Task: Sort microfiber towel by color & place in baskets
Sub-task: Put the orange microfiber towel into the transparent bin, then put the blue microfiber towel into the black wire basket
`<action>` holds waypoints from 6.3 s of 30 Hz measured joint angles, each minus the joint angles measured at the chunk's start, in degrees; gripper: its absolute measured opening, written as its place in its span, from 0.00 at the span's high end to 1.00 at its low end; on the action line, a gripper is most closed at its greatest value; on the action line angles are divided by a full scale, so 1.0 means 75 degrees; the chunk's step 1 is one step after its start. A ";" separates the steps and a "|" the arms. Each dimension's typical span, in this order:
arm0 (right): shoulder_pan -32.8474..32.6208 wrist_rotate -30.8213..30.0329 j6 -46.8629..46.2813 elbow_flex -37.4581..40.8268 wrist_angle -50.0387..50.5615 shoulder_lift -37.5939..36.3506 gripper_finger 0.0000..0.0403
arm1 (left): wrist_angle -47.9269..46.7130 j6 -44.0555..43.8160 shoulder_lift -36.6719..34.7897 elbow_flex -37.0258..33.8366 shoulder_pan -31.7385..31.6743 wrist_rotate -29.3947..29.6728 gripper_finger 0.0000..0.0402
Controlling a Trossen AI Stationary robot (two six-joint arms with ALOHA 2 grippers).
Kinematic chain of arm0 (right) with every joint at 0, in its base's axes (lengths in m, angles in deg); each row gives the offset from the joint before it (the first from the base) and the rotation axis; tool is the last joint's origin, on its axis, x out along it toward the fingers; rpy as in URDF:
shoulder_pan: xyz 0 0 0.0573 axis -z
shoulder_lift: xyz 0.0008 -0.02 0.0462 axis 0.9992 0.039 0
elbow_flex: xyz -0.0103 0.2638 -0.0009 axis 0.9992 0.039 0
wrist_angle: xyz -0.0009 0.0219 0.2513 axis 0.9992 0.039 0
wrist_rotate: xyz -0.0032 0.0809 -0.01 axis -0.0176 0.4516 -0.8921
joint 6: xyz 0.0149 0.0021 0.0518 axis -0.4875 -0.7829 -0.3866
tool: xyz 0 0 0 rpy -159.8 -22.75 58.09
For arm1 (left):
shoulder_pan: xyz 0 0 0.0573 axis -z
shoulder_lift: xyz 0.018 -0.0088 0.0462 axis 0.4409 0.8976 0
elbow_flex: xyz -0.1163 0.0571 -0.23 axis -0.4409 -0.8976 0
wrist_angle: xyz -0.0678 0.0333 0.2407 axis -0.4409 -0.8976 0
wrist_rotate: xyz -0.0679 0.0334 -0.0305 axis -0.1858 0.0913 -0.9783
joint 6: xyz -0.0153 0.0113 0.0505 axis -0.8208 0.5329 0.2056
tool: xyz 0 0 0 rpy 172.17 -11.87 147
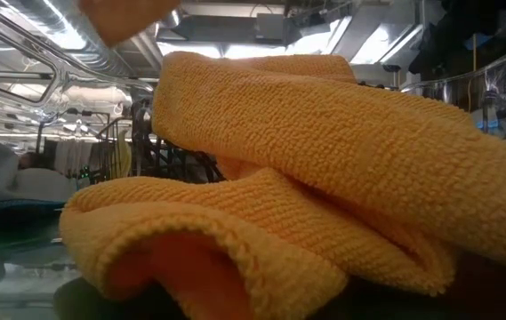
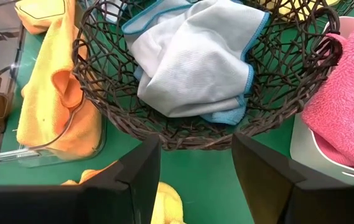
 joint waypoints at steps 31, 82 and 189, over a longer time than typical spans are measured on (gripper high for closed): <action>-0.0001 0.0000 0.0079 0.0000 0.0025 0.0000 0.52 | -0.0362 -0.0493 0.2875 0.0000 0.1302 0.1539 0.99; -0.0003 0.0085 0.0079 0.0003 0.0059 0.0003 0.52 | -0.2622 -0.1710 0.3824 0.0006 0.0984 -0.0699 0.51; -0.0003 0.0085 0.0073 0.0003 0.0052 0.0000 0.52 | -0.9656 -0.3286 0.2095 0.0000 0.2052 0.1530 0.52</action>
